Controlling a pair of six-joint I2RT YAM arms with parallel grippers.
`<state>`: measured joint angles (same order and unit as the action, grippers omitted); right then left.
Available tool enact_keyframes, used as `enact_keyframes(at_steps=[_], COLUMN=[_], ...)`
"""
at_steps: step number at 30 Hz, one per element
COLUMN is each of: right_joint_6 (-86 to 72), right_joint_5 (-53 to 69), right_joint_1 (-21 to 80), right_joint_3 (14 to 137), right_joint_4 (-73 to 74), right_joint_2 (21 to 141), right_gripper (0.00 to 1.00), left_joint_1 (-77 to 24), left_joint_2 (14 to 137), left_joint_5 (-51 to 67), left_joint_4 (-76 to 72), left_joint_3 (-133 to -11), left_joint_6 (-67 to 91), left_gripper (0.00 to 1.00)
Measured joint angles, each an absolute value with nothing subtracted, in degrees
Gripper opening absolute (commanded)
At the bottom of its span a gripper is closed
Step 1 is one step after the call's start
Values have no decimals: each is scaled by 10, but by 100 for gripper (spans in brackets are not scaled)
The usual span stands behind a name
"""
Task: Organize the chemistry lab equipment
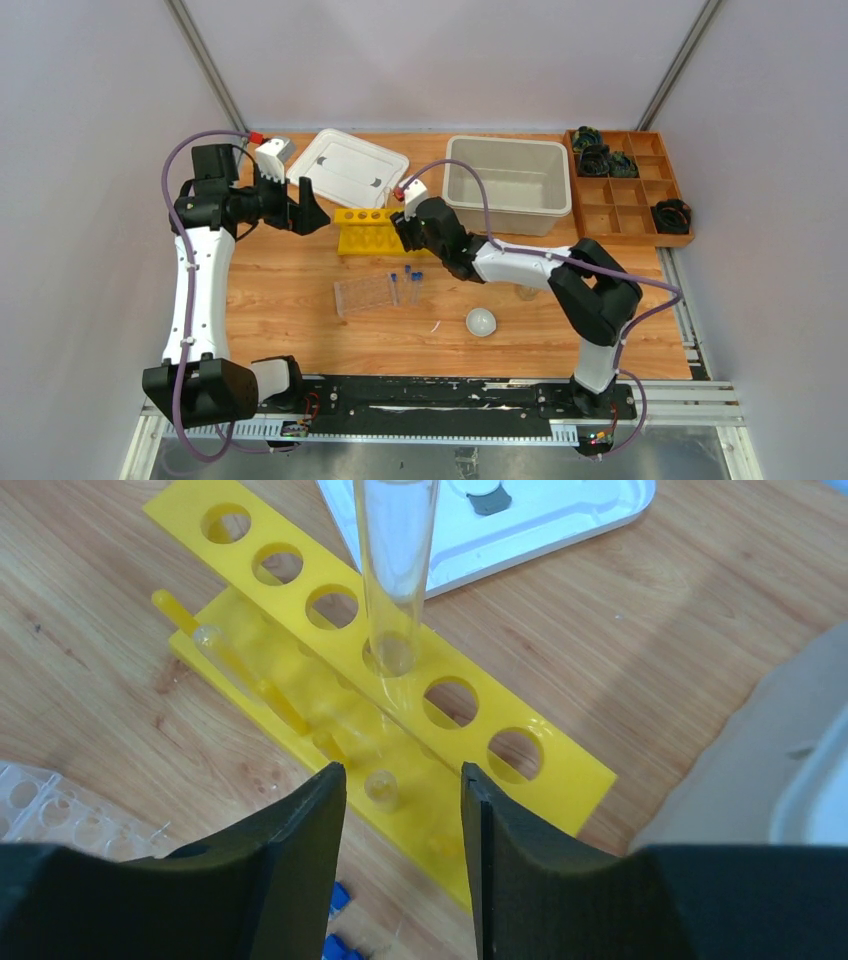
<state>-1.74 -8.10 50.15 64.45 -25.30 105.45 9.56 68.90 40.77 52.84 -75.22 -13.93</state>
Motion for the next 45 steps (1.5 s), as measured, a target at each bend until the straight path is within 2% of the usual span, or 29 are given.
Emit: enact_keyframes(at_steps=[3, 8, 14, 25, 33, 45], right_joint_6=[-25, -58, -154, -269, -290, -306], right_joint_5=[-94, -114, -120, -101, -101, -112], right_joint_1=[507, 534, 553, 557, 558, 558], right_joint_3=[641, 638, 630, 625, 633, 634], right_joint_4=[-230, -178, -76, 70, 83, 84], right_joint_2=[1021, 952, 912, 1000, 1044, 1015], right_gripper=[61, 45, 37, 36, 35, 33], left_joint_1=[96, 96, 96, 96, 96, 96], left_joint_2=[685, 676, 666, 651, 643, 638], left_joint_5=[408, 408, 408, 408, 408, 408], left_joint_4=[528, 528, 528, 528, 528, 528], left_joint_3=[-752, -752, -752, -752, -752, -752], left_joint_6=[-139, -139, -139, -132, -132, -133], left_gripper=[100, 100, 100, 100, 100, 100])
